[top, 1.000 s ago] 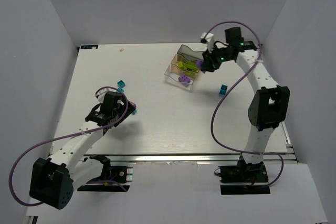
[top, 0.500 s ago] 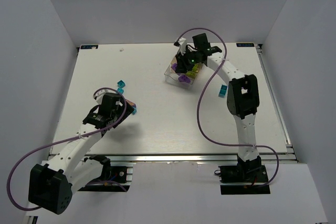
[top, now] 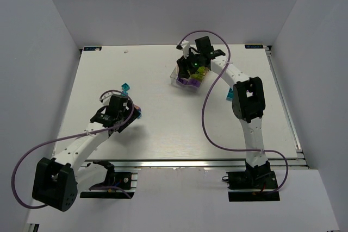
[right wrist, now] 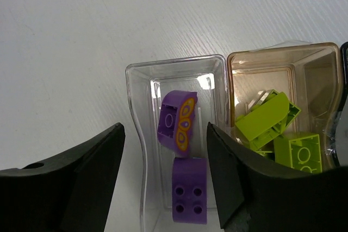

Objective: Sort the legos into containers by color

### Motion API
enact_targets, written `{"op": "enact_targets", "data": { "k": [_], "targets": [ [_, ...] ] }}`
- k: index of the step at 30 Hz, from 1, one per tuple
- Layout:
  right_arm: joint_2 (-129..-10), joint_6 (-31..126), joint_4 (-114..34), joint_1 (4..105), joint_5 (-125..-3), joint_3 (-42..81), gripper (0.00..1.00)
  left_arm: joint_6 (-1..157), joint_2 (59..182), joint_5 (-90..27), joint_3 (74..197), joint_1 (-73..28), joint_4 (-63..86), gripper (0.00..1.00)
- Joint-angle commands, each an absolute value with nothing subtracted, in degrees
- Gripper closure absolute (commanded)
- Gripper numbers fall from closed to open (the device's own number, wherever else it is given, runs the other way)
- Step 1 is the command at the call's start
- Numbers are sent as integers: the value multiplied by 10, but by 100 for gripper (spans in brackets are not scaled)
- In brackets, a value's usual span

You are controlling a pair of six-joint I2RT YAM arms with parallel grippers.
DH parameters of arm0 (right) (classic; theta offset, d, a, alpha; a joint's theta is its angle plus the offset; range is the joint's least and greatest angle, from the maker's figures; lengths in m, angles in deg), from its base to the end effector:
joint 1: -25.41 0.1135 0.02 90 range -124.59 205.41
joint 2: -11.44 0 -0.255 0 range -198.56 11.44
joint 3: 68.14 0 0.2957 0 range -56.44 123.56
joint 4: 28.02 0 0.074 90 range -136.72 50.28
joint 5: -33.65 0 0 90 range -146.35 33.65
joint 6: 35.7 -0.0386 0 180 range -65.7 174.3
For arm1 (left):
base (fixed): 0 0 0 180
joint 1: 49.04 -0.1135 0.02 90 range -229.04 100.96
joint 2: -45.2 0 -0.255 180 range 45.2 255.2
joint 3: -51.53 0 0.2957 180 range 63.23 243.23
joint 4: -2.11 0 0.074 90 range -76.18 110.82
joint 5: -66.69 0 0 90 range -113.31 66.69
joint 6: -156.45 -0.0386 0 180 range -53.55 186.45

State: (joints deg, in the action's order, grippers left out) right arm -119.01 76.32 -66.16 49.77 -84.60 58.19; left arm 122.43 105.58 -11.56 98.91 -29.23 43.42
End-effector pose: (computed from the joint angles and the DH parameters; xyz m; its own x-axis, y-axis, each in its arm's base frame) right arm 0.5029 0.2478 0.2137 -0.3121 -0.5038 -0.8055 -0.8624 0.5060 0.0176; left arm 0.2353 -0.0764 0.1779 -0.6099 -0.6428 -0.4635 -0.5102 0.7660 -0.3910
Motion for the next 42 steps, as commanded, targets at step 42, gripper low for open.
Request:
{"op": "enact_targets", "data": {
  "k": [42],
  "targets": [
    [-909,727,-564,462,-933,334,37,1093,1351,-72,1113,-296,362,46]
  ]
}}
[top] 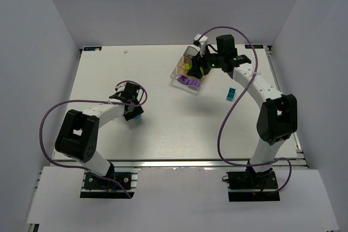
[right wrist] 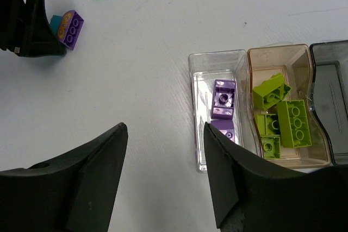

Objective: Sort the legos into containers by color

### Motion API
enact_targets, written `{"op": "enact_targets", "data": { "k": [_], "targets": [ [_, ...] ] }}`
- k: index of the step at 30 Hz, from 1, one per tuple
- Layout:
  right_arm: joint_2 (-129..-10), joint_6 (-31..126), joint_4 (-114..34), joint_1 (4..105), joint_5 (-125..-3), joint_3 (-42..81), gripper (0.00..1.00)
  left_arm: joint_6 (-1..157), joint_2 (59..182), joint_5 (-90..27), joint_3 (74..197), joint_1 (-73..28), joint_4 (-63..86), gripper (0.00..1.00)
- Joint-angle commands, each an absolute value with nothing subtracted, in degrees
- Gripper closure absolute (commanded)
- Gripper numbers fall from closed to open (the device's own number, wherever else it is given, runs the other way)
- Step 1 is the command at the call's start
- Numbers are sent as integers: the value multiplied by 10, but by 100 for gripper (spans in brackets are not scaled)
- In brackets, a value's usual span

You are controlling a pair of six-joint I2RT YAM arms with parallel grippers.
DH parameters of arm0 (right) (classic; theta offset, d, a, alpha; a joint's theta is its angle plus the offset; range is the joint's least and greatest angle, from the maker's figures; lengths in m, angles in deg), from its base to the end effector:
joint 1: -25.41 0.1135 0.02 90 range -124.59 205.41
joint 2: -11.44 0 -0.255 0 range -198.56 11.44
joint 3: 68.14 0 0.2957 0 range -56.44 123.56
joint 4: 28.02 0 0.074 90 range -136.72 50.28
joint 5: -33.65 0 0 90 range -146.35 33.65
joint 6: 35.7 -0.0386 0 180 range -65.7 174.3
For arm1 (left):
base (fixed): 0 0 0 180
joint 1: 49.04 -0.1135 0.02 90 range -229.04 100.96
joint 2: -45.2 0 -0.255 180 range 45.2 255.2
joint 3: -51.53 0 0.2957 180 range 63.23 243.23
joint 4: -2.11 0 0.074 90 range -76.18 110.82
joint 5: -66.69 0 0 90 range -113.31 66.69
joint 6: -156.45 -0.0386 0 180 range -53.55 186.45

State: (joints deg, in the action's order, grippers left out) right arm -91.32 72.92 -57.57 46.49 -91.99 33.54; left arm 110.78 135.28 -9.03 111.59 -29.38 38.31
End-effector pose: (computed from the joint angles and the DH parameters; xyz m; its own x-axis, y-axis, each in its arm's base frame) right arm 0.4236 0.1874 0.3029 -0.2078 -0.3582 -0.9102 -0.8721 0.4892 0.0066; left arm 0.3058 -0.0991 0.1186 -0.7788 -0.4409 -0.4462 -0.4360 0.8919 -0.1203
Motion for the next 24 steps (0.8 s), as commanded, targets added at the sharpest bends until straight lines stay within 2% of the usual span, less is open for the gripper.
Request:
{"op": "enact_targets", "data": {
  "k": [1,4,8,12,17,20,24],
  "targets": [
    [-908,727,-565,462,-933,335,37,1092,1352,-71,1112,-296,359,47],
    [-908,726,-566,461,-933,336,37,1087,1355,-67,1109,-296,353,56],
    [-907,725,-569,462,-934,335,37,1083,1351,-70,1102,-296,344,73],
    [-907,725,-578,462,-947,334,37,1078,1337,-84,1095,-296,334,83],
    [-935,666,-633,463,-991,354,36,1059,1271,-152,1074,-296,286,88],
    [-946,584,-644,474,-1021,350,36,1047,1217,-233,1047,-295,237,89],
    [-943,471,-637,509,-993,329,36,1042,1163,-366,1009,-288,174,92]
  ]
}}
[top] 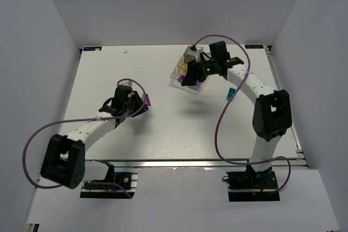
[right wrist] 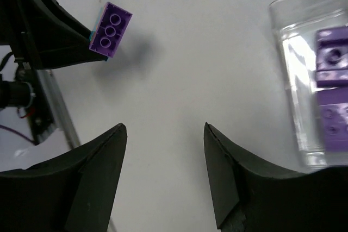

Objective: Sort the legos into containers by color

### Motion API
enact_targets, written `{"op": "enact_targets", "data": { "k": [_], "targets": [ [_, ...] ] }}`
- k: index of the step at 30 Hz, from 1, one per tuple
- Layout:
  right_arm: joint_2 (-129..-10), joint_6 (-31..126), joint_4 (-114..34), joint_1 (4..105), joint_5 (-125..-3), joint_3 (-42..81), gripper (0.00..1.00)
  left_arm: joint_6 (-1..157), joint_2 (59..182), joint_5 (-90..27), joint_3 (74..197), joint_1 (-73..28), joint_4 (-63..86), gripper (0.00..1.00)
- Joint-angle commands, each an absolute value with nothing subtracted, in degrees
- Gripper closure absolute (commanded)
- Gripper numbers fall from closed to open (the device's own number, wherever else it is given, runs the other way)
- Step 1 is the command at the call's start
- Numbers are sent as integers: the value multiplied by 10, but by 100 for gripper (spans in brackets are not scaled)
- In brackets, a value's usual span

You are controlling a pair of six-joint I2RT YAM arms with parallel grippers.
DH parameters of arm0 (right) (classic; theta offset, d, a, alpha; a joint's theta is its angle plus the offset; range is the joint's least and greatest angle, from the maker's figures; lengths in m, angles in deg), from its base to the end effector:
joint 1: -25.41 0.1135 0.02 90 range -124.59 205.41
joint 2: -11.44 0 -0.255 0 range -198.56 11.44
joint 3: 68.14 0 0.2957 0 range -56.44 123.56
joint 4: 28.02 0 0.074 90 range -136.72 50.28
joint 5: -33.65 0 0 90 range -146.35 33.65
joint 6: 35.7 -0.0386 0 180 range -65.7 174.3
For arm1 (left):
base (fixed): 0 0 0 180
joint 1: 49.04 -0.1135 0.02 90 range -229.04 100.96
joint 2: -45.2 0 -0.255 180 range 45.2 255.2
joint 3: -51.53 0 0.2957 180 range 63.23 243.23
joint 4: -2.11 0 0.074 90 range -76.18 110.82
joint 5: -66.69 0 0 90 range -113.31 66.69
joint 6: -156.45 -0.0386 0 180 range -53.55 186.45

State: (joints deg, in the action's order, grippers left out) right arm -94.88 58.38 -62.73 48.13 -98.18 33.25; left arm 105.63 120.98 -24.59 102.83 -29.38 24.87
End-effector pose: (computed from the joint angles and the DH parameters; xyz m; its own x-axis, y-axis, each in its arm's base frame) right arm 0.4193 0.2035 0.2673 -0.5328 -0.2806 -0.7984 -0.8015 0.4702 0.3696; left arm 0.2850 -0.1027 0.1555 -0.7575 -0.4001 -0.5159 -0.1650 0.8819 -0.4416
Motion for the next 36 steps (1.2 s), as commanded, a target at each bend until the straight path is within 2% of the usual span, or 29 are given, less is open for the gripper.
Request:
{"op": "enact_targets", "data": {
  "k": [1,11,31,36],
  "targets": [
    [-944,446,-638,524,-979,329,36,1042,1156,-381,1002,-284,150,93],
    [-944,224,-577,581,-1024,294,31,1047,1132,-392,973,-221,74,96],
    [-981,206,-580,612,-986,301,33,1042,1154,-388,1001,-207,75,96],
    [-993,212,-583,614,-973,310,43,1046,1152,-385,994,-206,71,96]
  ]
}}
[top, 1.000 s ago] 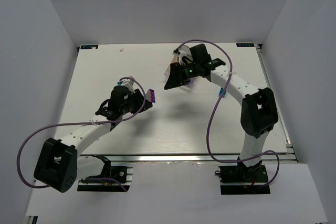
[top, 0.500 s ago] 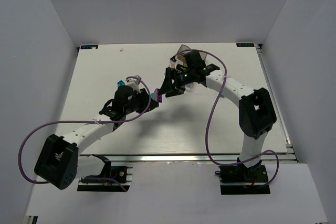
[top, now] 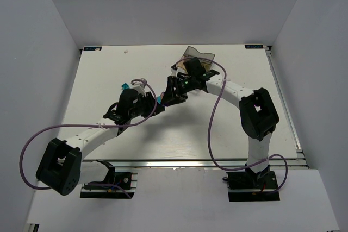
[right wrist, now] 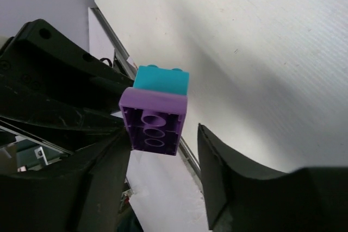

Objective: Sort the legos into containers by color

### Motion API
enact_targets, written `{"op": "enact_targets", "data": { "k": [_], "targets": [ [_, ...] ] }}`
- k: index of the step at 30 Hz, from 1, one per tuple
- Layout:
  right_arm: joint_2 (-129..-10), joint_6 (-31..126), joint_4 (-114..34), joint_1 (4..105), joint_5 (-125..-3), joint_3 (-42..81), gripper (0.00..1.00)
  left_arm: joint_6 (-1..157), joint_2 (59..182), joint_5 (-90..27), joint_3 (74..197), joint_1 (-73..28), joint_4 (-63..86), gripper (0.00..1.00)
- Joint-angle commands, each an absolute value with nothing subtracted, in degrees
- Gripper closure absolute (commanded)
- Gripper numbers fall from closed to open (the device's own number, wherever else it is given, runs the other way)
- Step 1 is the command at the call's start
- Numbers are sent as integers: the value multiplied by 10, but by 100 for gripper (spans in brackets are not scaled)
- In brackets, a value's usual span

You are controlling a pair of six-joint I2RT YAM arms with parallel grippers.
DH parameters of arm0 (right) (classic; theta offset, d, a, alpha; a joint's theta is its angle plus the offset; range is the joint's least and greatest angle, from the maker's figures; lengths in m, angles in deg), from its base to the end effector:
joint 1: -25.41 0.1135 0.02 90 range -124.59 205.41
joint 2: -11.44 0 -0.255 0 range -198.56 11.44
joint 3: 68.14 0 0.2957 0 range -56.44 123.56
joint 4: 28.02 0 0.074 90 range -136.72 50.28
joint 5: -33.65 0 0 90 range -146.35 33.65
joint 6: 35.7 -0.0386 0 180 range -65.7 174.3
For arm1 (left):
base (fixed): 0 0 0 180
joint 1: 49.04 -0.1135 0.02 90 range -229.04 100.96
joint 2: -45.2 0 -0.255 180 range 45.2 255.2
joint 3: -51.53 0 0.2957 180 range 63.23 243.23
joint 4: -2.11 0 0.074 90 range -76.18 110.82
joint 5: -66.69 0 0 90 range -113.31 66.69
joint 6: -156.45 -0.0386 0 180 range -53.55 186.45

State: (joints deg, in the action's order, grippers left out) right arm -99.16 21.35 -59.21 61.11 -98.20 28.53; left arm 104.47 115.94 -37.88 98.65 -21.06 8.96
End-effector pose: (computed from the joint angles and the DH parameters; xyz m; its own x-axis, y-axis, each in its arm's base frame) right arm 0.3660 0.2947 0.2082 -0.9272 -0.1674 -0.3350 -0.3726 0.5020 0.7805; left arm 0.2628 -0.1506 0.1793 -0.7504 -0.2764 -0.6004 0.2327 0.7397 -0.6314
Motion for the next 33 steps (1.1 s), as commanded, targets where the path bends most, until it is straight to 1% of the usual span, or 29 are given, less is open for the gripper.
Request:
{"op": "enact_targets", "data": {
  "k": [1,3,4,5,7,8,10,11,18,24,25,27,28,29,31,33],
  "targets": [
    [-994,215,-581,614,-974,311,46,1046,1150,-385,994,-207,71,96],
    [-996,216,-577,614,-977,312,54,1047,1150,-385,994,-206,71,96],
    [-996,220,-576,614,-979,312,63,1047,1151,-386,993,-206,71,96],
    [-995,222,-574,614,-981,312,69,1047,1151,-383,993,-206,71,96],
    [-990,229,-567,614,-986,309,76,1044,1151,-382,992,-206,74,96],
    [-986,233,-565,614,-990,309,85,1044,1152,-381,990,-206,74,96],
    [-982,241,-562,613,-992,308,93,1042,1153,-379,987,-206,75,97],
    [-978,245,-561,612,-994,308,99,1040,1154,-376,985,-206,77,97],
    [-943,281,-546,570,-1028,299,100,1027,1154,-340,970,-207,96,98],
    [-941,349,-582,534,-996,312,100,1034,1157,-318,957,-220,92,99],
    [-944,370,-598,530,-981,325,100,1034,1158,-316,958,-221,93,99],
    [-954,433,-623,527,-889,350,100,1034,1160,-313,973,-222,103,99],
    [-960,508,-633,527,-849,374,100,1033,1163,-312,979,-222,108,99],
    [-977,541,-647,527,-785,390,100,1032,1165,-313,993,-222,117,99],
    [-998,649,-663,527,-731,421,100,1031,1167,-313,1006,-222,125,99],
    [-1032,697,-679,527,-685,464,100,1032,1168,-313,1023,-222,133,99]
  ]
}}
